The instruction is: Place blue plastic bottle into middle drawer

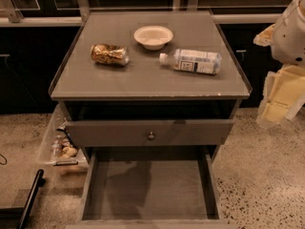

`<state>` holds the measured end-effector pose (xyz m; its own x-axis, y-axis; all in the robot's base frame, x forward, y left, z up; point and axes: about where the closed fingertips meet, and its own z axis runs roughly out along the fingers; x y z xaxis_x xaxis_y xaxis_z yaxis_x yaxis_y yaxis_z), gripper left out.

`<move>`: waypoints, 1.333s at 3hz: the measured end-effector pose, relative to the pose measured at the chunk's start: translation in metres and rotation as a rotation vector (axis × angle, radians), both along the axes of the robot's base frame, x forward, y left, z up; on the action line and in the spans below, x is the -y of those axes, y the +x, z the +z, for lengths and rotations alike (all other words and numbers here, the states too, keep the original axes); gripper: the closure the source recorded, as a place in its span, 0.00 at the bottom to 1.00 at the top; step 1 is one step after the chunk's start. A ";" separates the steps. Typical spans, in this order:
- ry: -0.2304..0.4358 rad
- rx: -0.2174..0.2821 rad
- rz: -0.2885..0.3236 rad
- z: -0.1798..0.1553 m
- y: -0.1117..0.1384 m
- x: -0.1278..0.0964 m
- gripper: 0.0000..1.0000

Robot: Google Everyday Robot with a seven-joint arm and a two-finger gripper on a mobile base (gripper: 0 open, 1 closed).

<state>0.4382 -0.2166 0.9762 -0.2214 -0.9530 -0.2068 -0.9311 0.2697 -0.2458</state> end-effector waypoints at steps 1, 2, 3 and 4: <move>0.000 0.000 0.000 0.000 0.000 0.000 0.00; 0.046 0.028 0.039 -0.005 0.014 -0.008 0.00; 0.127 0.084 0.108 -0.013 0.042 -0.019 0.00; 0.220 0.170 0.205 -0.035 0.109 -0.033 0.00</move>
Offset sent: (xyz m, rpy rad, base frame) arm 0.0358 0.0196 -0.0180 0.1193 -0.0522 0.1009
